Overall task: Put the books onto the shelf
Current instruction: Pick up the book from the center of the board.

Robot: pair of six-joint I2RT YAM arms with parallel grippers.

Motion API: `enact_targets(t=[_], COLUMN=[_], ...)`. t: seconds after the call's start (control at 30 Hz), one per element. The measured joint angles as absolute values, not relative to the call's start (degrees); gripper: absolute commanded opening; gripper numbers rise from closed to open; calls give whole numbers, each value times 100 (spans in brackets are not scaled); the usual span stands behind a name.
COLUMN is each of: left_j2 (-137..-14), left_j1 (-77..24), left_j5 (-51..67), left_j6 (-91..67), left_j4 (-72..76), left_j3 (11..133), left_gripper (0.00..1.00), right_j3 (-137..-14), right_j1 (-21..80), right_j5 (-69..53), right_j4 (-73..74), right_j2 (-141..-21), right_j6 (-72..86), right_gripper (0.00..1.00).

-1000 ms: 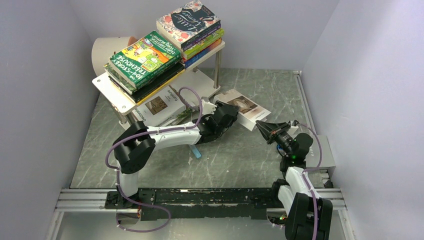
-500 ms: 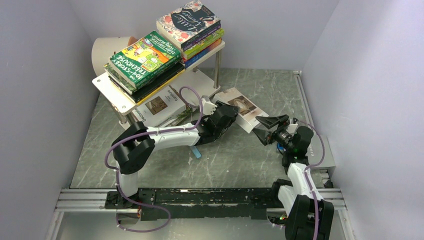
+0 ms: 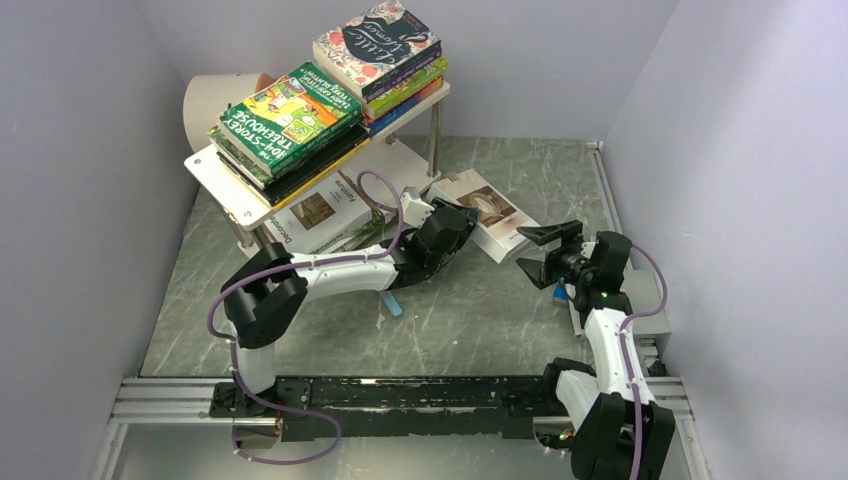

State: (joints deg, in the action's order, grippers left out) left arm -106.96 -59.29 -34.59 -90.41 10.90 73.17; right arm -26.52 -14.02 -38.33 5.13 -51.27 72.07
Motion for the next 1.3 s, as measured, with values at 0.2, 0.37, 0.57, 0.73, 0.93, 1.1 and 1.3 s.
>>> enact_targets(t=[0.2,0.37,0.57,0.73,0.93,1.1,1.3], left_j2=[-10659,-10606,-10606,-10606,-10571,-10468,-10272], left_j1=[-5867,-5850,-5824,-5817,-5760,-5680,-5599], left_j5=[-3350,-3186,-3009,-2825,-2735,-2451,-2069], left_j6=[-9032,-9059,-9094,-9238,-9338,-9142,-8368], left_j4=[1238,1345,1446,1597,1702,1581,947], left_j3=[7253,7205,7205,7177,7150,7249,7369], left_gripper=[28,29,29,30,40,75,83], right_j3=[-2615,-2471,-2408,-2390,-2187,-2191,-2611], right_j1=[-1402,-1391,-1293,-1267,-1262,-1264,-1323], right_j5=[-3865,-3918,-3854,-3789,-3776,-3642,-3468], right_j4=[220,-331,-600,-923,-1638,-2292,-2536], right_j2=[-5181,-5271,-5290,-5376,-5601,-5662,-5782], right_j6=[7631,8160,8453,8547,8656,8523,7784], right_gripper=[86,86,85,75,42,28,22])
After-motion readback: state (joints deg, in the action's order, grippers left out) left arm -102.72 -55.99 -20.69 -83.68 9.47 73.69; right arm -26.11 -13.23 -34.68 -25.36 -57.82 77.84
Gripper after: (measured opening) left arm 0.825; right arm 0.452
